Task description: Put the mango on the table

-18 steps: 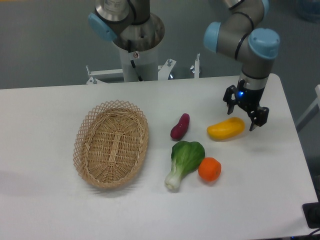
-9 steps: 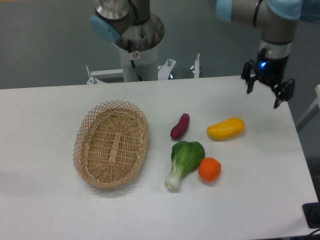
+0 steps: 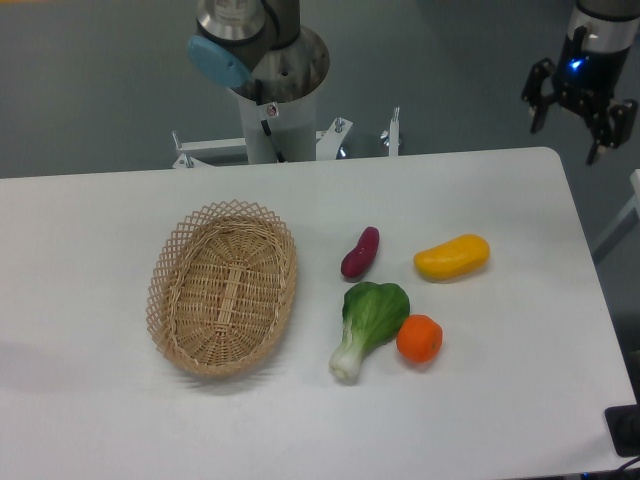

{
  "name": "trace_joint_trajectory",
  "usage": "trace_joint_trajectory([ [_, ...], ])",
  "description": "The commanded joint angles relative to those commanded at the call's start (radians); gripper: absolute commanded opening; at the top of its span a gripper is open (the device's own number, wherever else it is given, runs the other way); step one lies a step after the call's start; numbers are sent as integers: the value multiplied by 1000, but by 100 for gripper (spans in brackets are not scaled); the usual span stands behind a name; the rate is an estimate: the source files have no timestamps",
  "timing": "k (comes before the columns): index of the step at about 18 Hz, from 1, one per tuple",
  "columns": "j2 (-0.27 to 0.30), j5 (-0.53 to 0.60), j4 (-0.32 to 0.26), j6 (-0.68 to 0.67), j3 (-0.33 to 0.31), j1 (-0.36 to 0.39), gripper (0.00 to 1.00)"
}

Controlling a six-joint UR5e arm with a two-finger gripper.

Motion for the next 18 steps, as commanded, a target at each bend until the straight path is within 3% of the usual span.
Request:
trace_joint_trajectory([
  [18, -2, -3, 6, -6, -14, -8, 100],
])
